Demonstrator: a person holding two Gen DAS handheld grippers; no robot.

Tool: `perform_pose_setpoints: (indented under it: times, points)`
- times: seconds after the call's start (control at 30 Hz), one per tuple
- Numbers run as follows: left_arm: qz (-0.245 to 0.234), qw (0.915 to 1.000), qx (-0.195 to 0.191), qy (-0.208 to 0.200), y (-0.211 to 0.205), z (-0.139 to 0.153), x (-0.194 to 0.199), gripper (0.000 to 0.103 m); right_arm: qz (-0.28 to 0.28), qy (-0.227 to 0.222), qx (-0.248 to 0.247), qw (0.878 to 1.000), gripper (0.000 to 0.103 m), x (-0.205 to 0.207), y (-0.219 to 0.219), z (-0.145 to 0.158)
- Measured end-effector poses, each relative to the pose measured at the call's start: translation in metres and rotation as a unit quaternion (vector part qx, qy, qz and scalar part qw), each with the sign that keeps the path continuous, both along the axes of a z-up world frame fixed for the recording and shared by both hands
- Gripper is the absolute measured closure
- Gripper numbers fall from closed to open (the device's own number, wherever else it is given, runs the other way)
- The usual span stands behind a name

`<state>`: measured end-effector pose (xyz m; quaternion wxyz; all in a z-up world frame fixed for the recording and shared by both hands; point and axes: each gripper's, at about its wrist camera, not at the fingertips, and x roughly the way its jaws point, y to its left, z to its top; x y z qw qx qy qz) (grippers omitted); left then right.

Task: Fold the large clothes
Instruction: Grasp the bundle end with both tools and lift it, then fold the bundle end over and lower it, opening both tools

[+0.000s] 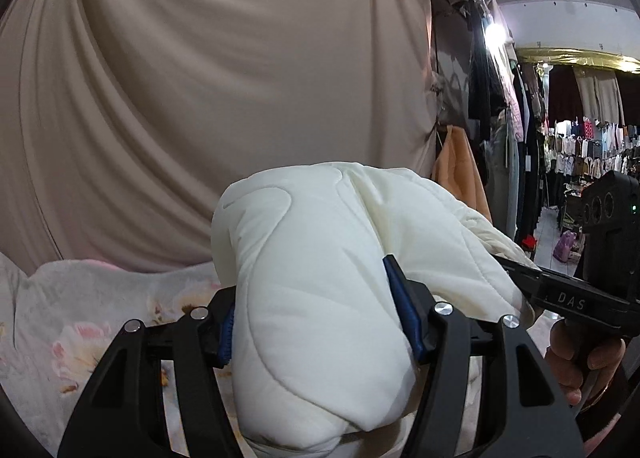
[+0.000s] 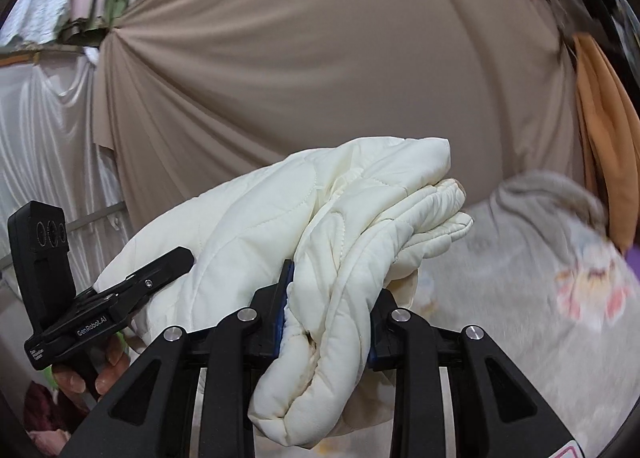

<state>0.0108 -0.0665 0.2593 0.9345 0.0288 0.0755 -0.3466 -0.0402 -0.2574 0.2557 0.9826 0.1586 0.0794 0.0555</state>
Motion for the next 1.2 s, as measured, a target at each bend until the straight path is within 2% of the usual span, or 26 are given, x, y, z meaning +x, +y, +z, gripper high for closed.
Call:
perform_pose_setpoints:
  times: [0.23,0.3,0.37,0.47,0.53,0.67,0.73,0.83,0.97,1.07,1.2]
  points:
    - [0.029,0.9946,-0.050,-0.086,0.053,0.026,0.012,0.043,0.036,-0.077,-0.036,0.996,0.075,0.035,0.040,0.041]
    - [0.039,0.9917,-0.066,-0.103,0.070,0.021,0.028,0.041,0.054,-0.084,-0.026,0.995,0.075,0.058,0.048,0.040]
    - [0.050,0.9911,-0.071,-0.101,0.082,0.013,0.049,0.039,0.072,-0.078,-0.010,0.994,0.074,0.090,0.053,0.031]
    - [0.071,0.9933,-0.065,-0.064,0.098,-0.013,0.097,0.038,0.090,-0.037,0.016,0.995,0.074,0.145,0.062,0.002]
    - [0.087,0.9945,-0.055,-0.020,0.104,-0.043,0.136,0.038,0.096,0.002,0.031,0.995,0.074,0.182,0.070,-0.026]
    - [0.119,0.9902,-0.022,0.069,0.114,-0.117,0.199,0.038,0.107,0.113,0.058,0.986,0.074,0.252,0.086,-0.110]
    - [0.137,0.9837,0.003,0.116,0.117,-0.158,0.217,0.037,0.118,0.177,0.070,0.975,0.074,0.276,0.096,-0.164]
    - [0.137,0.9829,0.028,0.120,0.125,-0.189,0.207,0.029,0.132,0.194,0.090,0.968,0.071,0.272,0.098,-0.209]
    - [0.136,0.9767,0.032,0.163,0.135,-0.200,0.199,0.025,0.161,0.217,0.127,0.955,0.067,0.264,0.091,-0.224]
    - [0.130,0.9701,0.015,0.204,0.147,-0.209,0.194,0.022,0.175,0.228,0.131,0.949,0.062,0.256,0.094,-0.227]
    - [0.119,0.9640,0.000,0.238,0.162,-0.223,0.181,0.021,0.196,0.243,0.166,0.935,0.059,0.246,0.091,-0.239]
